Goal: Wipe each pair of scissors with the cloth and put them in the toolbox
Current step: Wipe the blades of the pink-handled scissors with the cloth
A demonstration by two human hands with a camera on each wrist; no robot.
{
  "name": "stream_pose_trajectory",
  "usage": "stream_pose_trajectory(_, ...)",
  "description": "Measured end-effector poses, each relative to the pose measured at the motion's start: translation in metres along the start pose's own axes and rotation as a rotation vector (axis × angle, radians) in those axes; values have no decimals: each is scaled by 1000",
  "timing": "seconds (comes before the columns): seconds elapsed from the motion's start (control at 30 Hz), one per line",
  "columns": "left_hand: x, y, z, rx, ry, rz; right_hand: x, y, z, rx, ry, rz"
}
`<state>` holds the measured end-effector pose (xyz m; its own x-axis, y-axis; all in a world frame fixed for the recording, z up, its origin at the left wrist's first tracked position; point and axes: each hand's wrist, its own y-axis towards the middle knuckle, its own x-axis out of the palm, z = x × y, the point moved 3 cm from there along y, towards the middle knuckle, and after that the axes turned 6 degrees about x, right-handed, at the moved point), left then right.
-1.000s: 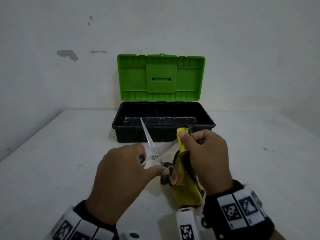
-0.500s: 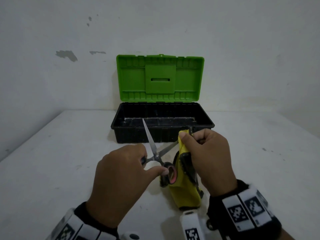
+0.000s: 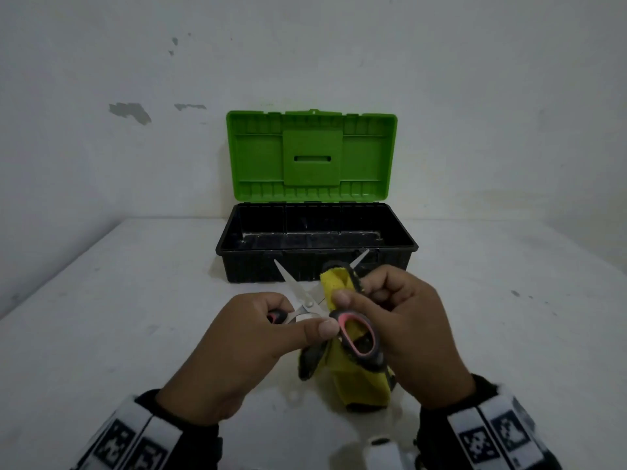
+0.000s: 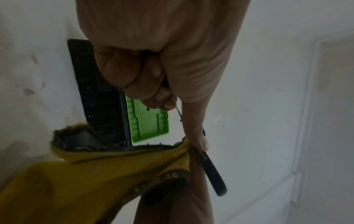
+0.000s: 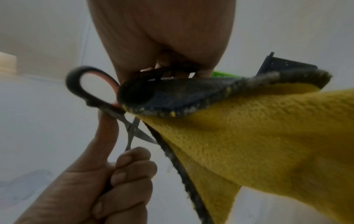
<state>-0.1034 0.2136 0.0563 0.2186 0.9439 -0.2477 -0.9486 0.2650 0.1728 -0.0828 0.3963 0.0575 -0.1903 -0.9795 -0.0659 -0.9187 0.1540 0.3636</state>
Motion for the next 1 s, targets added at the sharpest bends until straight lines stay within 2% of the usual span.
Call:
stream_pose_trajectory(0.2,0,-4,10,5,-73,-76,10,-2,4,51,45,-58)
stream_pose_trajectory(0.43,-5,-4,10,90,114,-39,0,5,-3,56,65,22)
stream_pose_trajectory(0.57,-7,-3,10,89,140,-53,10,-1,-8,46,58,-50)
stream_pose_trajectory(0.73,-8,-3,9,117,205,-47,-4,10,-2,95,79,81)
stream_pose_trajectory(0.9,-12,-2,7,107,209,-67,3,6,0,122,57,56)
stream_pose_trajectory(1.0,-10,-4,3,113,251,-51,-8,13,2,144,119,141)
